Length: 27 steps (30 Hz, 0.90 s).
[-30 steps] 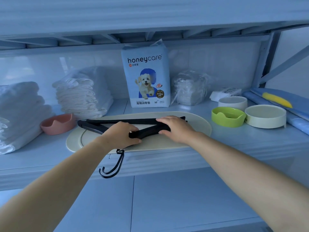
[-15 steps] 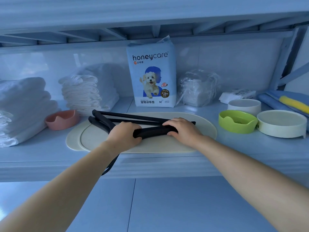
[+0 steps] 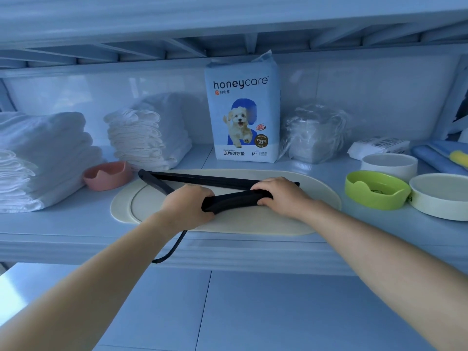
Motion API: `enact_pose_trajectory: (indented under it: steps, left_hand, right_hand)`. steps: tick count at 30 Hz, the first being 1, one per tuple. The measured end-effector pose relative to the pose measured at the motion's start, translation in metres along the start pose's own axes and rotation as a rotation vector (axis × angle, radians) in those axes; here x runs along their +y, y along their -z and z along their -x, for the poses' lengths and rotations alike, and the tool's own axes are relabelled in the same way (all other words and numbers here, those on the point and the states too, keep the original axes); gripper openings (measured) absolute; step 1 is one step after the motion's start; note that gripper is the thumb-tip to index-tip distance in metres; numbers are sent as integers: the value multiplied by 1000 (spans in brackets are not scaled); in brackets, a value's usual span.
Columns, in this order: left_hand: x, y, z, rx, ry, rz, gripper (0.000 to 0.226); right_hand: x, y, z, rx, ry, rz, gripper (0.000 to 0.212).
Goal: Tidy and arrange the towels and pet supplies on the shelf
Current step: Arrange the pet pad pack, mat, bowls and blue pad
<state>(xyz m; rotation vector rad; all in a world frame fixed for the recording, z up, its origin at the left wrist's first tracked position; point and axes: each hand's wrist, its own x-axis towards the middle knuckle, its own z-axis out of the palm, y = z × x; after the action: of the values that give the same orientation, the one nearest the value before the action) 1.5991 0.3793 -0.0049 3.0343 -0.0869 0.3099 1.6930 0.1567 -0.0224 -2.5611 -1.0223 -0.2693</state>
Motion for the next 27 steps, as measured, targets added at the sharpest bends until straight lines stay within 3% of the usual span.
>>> enact_pose_trajectory:
  steps: [11,17,27]
  left_hand:
    - [34,-9,-8,58,-6,60,18]
    - [35,-5,-8,74,-4,116,55]
    - [84,-1,-17,105,-138,151,41]
  right_hand:
    - [33,12,2,-17,-61,-10,37]
    - [32,10,11,87,-32,3,46]
    - [49,31,58,206,-18,2,39]
